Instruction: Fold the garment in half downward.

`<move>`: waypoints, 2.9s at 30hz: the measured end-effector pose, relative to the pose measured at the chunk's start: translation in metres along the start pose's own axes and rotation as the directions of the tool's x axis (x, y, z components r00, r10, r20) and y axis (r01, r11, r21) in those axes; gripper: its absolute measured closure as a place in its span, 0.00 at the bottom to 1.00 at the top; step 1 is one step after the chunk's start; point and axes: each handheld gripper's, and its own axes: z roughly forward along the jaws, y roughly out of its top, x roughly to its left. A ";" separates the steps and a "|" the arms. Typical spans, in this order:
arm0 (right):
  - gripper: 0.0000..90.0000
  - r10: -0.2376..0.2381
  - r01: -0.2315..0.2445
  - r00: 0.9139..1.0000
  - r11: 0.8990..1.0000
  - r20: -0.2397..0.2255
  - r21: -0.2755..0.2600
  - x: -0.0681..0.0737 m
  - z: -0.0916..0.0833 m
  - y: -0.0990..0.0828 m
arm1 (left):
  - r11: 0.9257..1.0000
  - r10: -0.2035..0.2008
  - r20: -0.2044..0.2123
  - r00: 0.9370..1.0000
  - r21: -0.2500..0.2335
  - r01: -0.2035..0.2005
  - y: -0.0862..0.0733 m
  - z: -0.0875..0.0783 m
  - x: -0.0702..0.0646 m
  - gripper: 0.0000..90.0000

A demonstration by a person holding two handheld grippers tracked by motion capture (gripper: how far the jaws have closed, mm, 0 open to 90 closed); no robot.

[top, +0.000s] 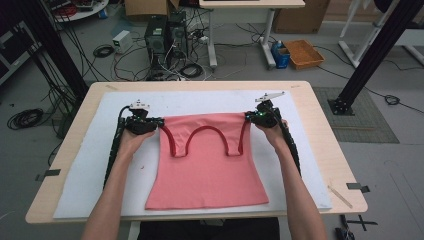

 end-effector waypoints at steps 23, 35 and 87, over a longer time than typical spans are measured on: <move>0.92 0.027 -0.026 0.999 0.999 0.020 -0.025 -0.029 0.002 0.041 | 0.999 -0.024 0.011 1.000 -0.048 0.024 0.046 0.009 0.021 0.91; 0.92 -0.007 0.007 1.000 1.000 0.009 0.015 -0.024 0.005 0.032 | 0.999 -0.018 0.030 0.999 -0.032 0.019 0.038 0.011 0.015 0.91; 0.91 -0.135 0.133 0.990 0.990 -0.046 -0.041 0.050 -0.054 -0.071 | 0.998 0.062 0.169 0.984 -0.042 -0.056 -0.058 -0.044 -0.038 0.90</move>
